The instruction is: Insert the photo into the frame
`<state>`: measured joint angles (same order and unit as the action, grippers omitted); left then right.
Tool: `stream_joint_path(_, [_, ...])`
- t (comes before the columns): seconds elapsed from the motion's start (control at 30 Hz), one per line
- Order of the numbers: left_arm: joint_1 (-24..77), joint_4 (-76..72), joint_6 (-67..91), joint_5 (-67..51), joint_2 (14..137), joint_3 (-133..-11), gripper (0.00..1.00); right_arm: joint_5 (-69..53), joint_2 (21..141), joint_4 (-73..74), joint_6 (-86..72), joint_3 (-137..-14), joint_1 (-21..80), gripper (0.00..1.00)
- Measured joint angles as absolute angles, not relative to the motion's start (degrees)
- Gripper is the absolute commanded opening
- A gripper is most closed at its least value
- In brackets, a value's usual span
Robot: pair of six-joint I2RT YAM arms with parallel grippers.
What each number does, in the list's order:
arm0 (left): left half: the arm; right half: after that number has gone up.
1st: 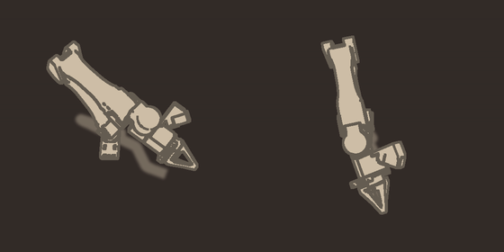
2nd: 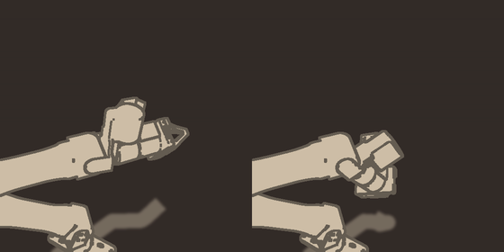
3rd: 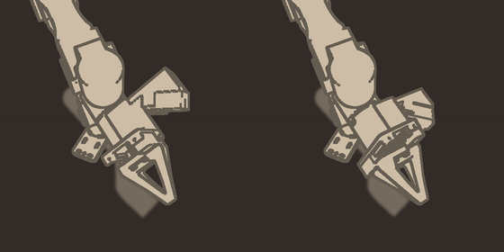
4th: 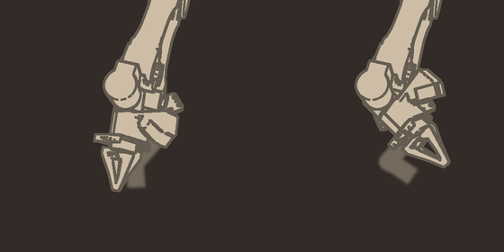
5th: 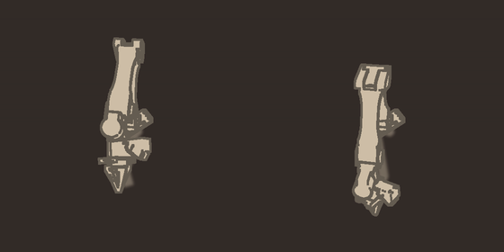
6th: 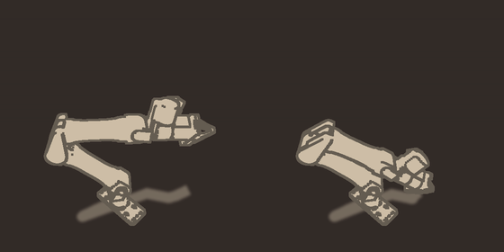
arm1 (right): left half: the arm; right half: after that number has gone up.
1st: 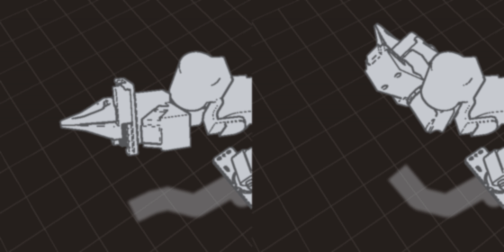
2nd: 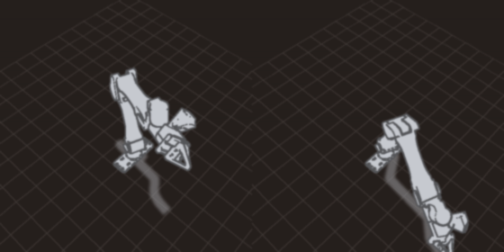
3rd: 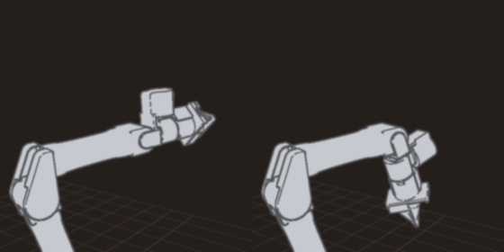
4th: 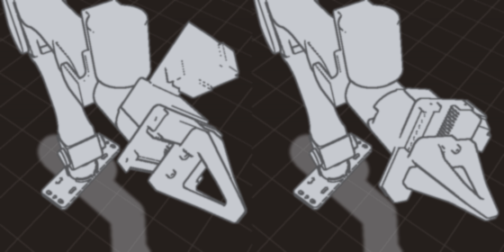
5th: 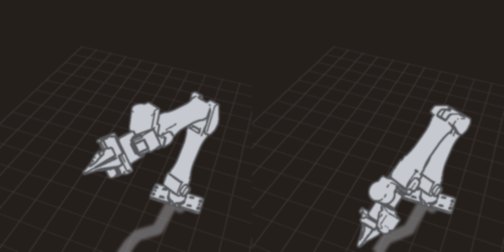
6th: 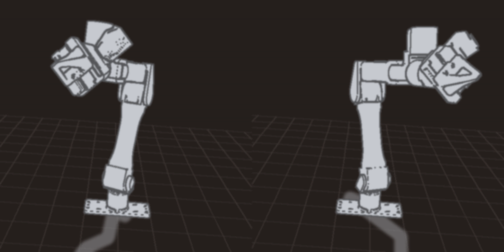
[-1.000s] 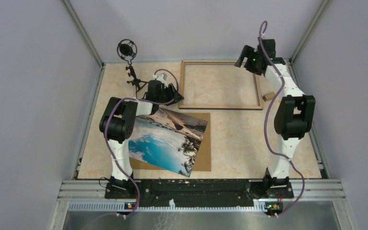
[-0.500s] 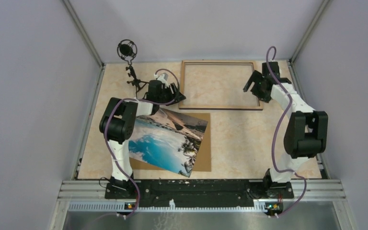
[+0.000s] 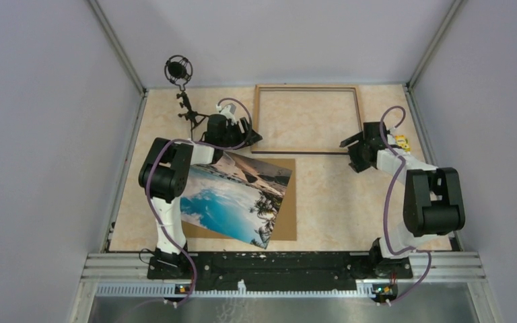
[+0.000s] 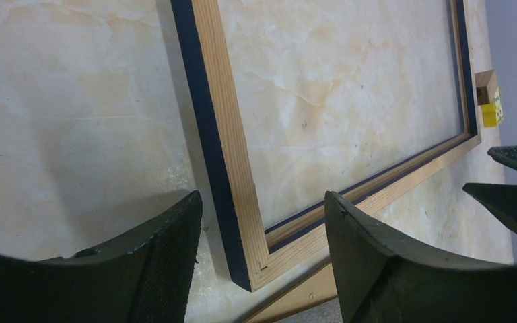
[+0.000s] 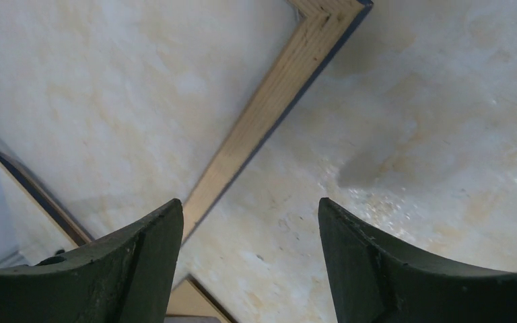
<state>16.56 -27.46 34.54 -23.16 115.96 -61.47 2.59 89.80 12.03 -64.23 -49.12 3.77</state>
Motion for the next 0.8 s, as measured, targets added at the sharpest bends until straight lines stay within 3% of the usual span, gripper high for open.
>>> stream_joint_path(0.13, [16.56,-27.44,34.54,-23.94,115.96,-61.47,0.73,3.18,92.6,8.01,-68.49,-49.1,3.92,0.68])
stream_joint_path(0.37, [16.58,-27.42,34.54,-24.67,115.96,-61.47,0.74,4.01,95.96,4.21,-75.99,-49.19,4.84,0.51])
stream_joint_path(0.7, [16.6,-27.57,34.52,-24.82,115.83,-61.36,0.78,4.95,98.06,2.59,-83.9,-49.28,5.65,0.35])
stream_joint_path(0.8, [16.58,-27.77,34.46,-24.43,115.07,-60.4,0.79,5.19,98.43,3.05,-85.34,-49.56,5.8,0.24])
